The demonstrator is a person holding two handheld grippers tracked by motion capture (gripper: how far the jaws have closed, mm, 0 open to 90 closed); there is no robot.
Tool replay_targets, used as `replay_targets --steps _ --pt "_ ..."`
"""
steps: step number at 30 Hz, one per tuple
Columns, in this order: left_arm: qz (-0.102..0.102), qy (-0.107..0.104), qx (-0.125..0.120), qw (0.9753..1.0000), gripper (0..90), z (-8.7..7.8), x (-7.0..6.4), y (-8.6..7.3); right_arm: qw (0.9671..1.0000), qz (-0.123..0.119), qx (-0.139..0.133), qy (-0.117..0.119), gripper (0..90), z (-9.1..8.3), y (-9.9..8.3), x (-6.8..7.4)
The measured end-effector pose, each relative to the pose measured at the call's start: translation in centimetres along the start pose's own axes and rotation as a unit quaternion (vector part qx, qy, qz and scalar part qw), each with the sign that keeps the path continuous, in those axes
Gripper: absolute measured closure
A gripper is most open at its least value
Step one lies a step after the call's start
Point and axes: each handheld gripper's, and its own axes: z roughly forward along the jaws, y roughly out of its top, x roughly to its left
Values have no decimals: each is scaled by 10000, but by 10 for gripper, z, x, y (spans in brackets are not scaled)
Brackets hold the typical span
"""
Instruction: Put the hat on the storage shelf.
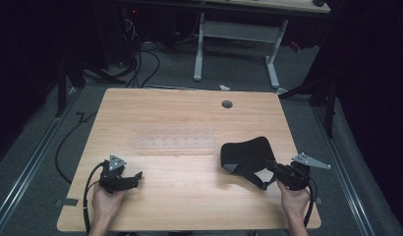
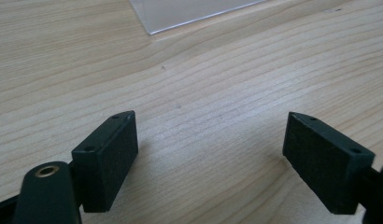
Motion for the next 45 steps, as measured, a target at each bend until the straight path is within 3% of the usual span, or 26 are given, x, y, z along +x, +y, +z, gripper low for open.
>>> replay_targets --steps 14,19,22,37,45 --pt "68 -399 23 9992 192 -8 -13 -2 9995 -147 -95 258 857 -6 9 18" --pt "2 -576 22 9983 190 -15 -24 0 9991 -180 -114 361 857 -6 12 25" --pt "112 -668 18 9977 192 -18 -31 0 9988 -198 -138 418 857 -6 14 29" --pt "415 -1254 204 9910 236 -23 -66 3 9975 -297 -151 615 857 -1 23 46" --pt "487 -1654 230 9848 235 -29 -82 5 9959 -367 -99 824 856 8 29 59"
